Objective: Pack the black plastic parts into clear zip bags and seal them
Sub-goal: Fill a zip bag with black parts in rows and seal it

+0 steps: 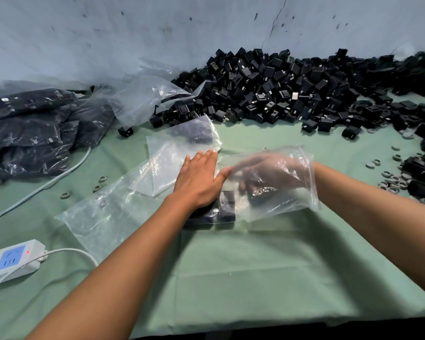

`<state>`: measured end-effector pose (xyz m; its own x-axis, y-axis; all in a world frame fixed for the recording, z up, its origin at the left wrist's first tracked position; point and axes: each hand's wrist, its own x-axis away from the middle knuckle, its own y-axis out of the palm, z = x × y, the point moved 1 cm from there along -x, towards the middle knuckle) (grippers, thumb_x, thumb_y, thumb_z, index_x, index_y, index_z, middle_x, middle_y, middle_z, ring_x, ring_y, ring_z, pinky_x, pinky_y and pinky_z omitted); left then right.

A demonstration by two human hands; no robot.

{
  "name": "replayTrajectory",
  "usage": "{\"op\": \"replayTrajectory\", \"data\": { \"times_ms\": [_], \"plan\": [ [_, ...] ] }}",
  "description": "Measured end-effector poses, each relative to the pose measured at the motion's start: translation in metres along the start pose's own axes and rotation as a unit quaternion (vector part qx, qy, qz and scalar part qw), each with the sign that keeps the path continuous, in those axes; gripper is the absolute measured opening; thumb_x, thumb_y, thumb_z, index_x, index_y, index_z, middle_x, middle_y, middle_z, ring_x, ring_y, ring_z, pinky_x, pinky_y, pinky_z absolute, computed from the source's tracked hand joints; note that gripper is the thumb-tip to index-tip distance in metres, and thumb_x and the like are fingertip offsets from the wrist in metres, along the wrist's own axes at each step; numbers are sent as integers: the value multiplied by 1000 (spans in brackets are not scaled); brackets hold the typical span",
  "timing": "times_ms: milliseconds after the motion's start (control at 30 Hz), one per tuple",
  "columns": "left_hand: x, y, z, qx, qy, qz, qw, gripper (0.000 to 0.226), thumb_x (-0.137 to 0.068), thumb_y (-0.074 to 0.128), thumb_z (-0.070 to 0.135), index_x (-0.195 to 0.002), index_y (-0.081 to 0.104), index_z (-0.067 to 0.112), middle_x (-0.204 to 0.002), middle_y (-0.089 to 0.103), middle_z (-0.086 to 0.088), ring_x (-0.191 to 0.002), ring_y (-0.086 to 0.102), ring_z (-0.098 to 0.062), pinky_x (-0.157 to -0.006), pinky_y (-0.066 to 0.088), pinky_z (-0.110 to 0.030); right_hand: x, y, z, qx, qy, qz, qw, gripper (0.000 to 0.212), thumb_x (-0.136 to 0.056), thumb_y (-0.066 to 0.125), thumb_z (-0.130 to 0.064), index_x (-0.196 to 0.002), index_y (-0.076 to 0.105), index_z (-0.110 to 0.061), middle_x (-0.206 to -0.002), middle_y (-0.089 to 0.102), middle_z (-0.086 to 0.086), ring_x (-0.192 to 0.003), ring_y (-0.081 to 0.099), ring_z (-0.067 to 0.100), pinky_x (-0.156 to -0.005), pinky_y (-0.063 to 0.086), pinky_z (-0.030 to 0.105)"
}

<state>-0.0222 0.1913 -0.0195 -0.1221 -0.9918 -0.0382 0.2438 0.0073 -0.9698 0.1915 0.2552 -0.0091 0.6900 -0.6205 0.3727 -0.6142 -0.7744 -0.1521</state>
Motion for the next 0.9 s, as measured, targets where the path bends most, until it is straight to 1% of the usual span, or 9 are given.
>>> {"op": "replayTrajectory", "data": {
  "times_ms": [100,200,267,367,500,567,633,767,900],
  "plan": [
    [-1,3,-2,-13,-5,3,1000,76,-103,16,66,-164,13,20,-172,12,-1,-158,6,-19,-129,-1,-44,31,-26,3,-52,8,-91,994,46,-98,60,-8,-139,50,11,-119,64,31,-105,69,36,-100,57,48],
    [-2,4,-1,-24,-9,-2,1000,78,-102,15,67,-164,11,20,-172,10,0,-159,4,-19,-129,-1,-44,57,-50,16,-100,34,-51,993,49,-95,66,-13,-133,54,16,-125,64,35,-112,69,43,-95,60,45],
    [-1,4,-1,-30,-10,-4,999,79,-101,13,68,-164,10,20,-172,9,0,-159,3,-19,-129,-1,-44,69,-68,23,-122,88,35,988,36,-102,54,-10,-127,57,17,-120,67,36,-105,73,43,-80,64,41],
    [-2,4,1,-43,-11,-11,999,81,-101,12,69,-164,6,19,-172,6,0,-159,1,-19,-128,-2,-44,77,-93,25,7,157,188,969,25,-107,47,-8,-107,65,11,-85,76,22,-69,77,30,-56,62,32],
    [-3,5,2,-53,-10,-14,998,82,-100,11,69,-164,5,19,-172,5,0,-159,0,-19,-128,-2,-44,64,-115,23,96,120,459,875,10,-97,63,-4,-97,72,2,-66,71,12,-40,59,15,-40,50,23],
    [-4,7,1,-55,-11,-11,998,82,-100,12,69,-165,6,20,-172,6,1,-159,0,-18,-128,-2,-44,50,-114,17,111,89,507,850,13,-93,60,-4,-91,73,-7,-78,75,13,-52,66,18,-46,53,27],
    [-4,8,0,-58,-12,-8,998,81,-100,12,69,-165,6,20,-172,6,1,-159,1,-18,-128,-1,-44,37,-113,10,189,76,529,824,19,-89,56,-7,-91,72,-15,-98,76,13,-84,71,28,-70,61,39],
    [-4,8,-1,-57,-9,-1,998,83,-98,10,71,-164,6,21,-172,7,2,-159,1,-17,-129,0,-44,13,-117,12,374,127,478,784,51,-95,57,-21,-145,49,-20,-146,47,18,-139,36,40,-110,40,47],
    [-2,10,-1,-56,-10,1,998,84,-97,8,72,-165,6,22,-172,8,3,-158,1,-16,-129,1,-43,1,-121,23,455,136,407,780,46,-104,52,-26,-150,49,-23,-158,34,14,-147,20,40,-115,36,56]
  ]
}}
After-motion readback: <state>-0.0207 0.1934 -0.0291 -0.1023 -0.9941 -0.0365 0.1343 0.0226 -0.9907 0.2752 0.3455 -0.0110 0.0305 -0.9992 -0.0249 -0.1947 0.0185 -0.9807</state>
